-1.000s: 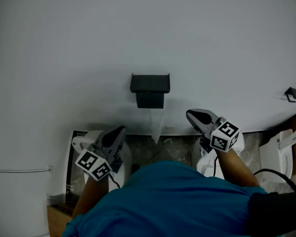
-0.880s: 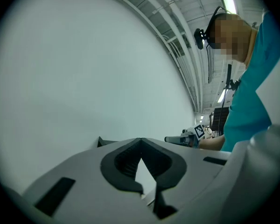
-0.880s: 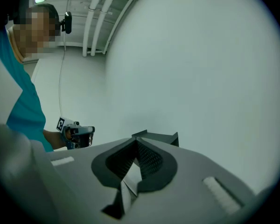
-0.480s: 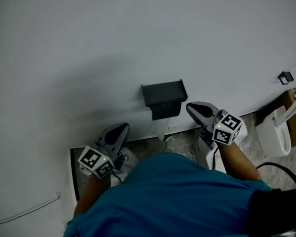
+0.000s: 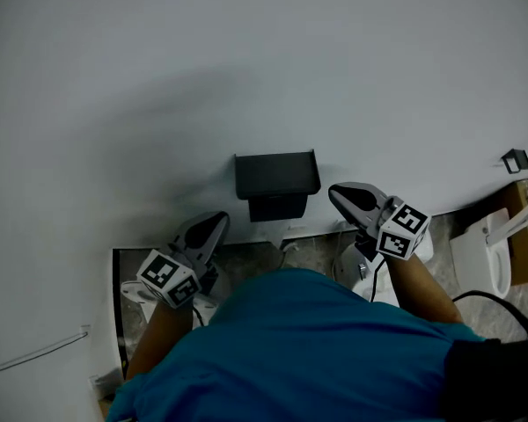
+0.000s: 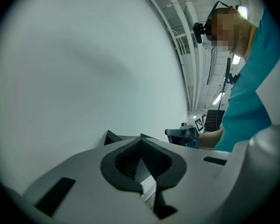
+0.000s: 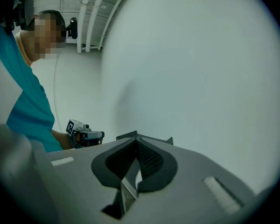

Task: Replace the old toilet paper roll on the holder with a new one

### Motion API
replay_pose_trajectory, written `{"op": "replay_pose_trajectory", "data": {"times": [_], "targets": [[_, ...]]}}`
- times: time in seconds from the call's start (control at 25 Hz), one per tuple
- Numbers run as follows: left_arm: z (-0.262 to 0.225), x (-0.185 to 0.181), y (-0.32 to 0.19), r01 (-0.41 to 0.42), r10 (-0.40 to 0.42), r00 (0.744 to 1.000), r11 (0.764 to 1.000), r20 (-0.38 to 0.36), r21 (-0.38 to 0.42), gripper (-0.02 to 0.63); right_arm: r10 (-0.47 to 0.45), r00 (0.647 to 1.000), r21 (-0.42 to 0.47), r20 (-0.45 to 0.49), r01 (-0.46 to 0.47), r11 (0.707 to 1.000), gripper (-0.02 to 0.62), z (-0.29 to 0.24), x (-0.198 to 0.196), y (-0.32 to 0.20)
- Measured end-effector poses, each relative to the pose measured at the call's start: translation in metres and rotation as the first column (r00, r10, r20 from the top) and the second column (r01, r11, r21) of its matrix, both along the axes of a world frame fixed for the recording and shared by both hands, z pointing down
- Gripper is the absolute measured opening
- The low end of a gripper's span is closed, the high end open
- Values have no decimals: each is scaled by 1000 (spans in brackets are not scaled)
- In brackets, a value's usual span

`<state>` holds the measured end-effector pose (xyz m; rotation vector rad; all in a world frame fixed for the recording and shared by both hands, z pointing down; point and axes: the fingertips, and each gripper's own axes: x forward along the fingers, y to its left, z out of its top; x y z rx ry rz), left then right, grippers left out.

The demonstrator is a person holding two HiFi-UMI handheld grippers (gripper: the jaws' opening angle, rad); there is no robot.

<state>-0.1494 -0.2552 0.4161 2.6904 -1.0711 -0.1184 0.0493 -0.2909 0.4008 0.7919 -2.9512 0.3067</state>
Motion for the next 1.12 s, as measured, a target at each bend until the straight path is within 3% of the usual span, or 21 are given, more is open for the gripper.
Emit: {"op": "replay_pose_trajectory", "data": {"times": [0.2,0.32,0.48,0.52,0.56,0.64,0.76,0.96,1.04,1.12], "targets": [[24,16,-12,56,-56,998,998,28,-12,9,-55,998,-13,22,55,998,5,6,24,-15],[53,16,-16,63,-58,997,995,58,-76,9,-73,997,-20,36,74,997,5,10,26,-20],[90,24,-16,-14,38,990,985,139,-171,12,-81,996,-19,44,82,996,5,12,21,-19],[96,29,-16,-50,80,984,981,156,-189,42,-78,996,-18,43,79,997,5,12,21,-19],[101,36,-16,-88,124,977,975,173,-203,123,-73,996,-17,42,74,997,5,11,22,-19],[106,47,-15,-154,199,958,964,205,-216,161,-60,997,-17,39,60,998,5,11,24,-18],[108,57,-15,-203,256,934,954,248,-222,161,-41,999,-21,31,41,999,5,13,27,-15],[113,58,-20,-205,265,920,953,288,-222,152,-22,1000,-21,21,23,1000,5,12,30,-13],[111,57,-18,-195,257,917,956,304,-218,102,-16,1000,-21,20,17,1000,5,12,31,-11],[102,56,-11,-222,282,920,947,271,-234,41,-11,1000,-21,21,12,1000,5,11,34,-10]]}}
